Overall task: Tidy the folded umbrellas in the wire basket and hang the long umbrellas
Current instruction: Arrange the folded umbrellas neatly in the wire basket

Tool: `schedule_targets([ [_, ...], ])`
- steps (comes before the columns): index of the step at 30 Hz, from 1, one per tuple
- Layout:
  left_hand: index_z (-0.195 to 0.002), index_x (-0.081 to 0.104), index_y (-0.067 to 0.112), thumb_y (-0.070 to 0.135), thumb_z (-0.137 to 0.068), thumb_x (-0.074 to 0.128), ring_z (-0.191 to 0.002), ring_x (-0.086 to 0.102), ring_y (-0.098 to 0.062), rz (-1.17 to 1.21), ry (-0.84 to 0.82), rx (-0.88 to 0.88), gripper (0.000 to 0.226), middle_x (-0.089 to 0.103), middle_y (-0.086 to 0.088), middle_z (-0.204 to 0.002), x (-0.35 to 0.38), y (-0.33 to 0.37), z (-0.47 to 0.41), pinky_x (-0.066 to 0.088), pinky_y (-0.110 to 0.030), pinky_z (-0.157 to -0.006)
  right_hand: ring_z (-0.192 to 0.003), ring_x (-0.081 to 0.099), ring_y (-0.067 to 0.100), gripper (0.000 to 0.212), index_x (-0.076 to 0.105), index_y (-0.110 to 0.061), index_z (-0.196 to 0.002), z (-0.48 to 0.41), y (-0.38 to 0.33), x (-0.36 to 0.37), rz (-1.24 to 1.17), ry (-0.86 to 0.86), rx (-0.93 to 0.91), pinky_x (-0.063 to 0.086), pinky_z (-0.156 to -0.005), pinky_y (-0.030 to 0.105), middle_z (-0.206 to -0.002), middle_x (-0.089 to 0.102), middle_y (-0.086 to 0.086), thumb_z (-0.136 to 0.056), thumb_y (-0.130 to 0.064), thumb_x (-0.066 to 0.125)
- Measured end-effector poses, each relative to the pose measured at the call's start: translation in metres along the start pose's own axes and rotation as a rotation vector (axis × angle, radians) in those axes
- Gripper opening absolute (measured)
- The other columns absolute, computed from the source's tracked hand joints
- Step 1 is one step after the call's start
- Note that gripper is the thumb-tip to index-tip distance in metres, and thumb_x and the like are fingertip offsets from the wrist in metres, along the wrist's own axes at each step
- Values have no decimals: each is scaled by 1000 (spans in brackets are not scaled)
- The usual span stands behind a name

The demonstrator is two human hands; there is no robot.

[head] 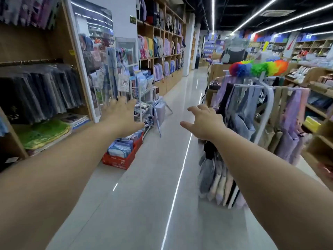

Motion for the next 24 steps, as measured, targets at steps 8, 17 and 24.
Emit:
schedule_targets([
  [8, -154, 27, 26, 76, -82, 56, -138, 37, -37, -11, -116, -6, 93, 37, -10, -153, 84, -36, -146, 38, -55, -109, -139, 35, 33, 73, 33, -34, -151, -144, -10, 73, 20, -86, 26, 35, -106, 55, -156, 35, 2, -90, -71, 48],
  [17, -156, 27, 26, 72, -84, 58, -141, 35, -36, 35, -177, -8, 90, 37, -8, -154, 195, -15, -332, 36, -53, -110, -142, 33, 33, 74, 34, -33, -152, -342, 53, 174, 12, -133, 44, 35, -108, 54, -157, 34, 3, -90, -71, 48],
  [24, -156, 27, 25, 71, -85, 57, -142, 34, -34, 45, -211, -35, 90, 37, -8, -155, 267, 3, -488, 35, -52, -111, -139, 37, 33, 75, 34, -32, -152, -511, 102, 230, -3, -184, 35, 37, -106, 54, -156, 37, 3, -90, -72, 46],
])
Point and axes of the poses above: each hand's wrist, its own z-axis away from the middle knuckle, its own x-axis out of the palm, y = z × x, the point moved 8 cm from there along -z, towards the middle knuckle
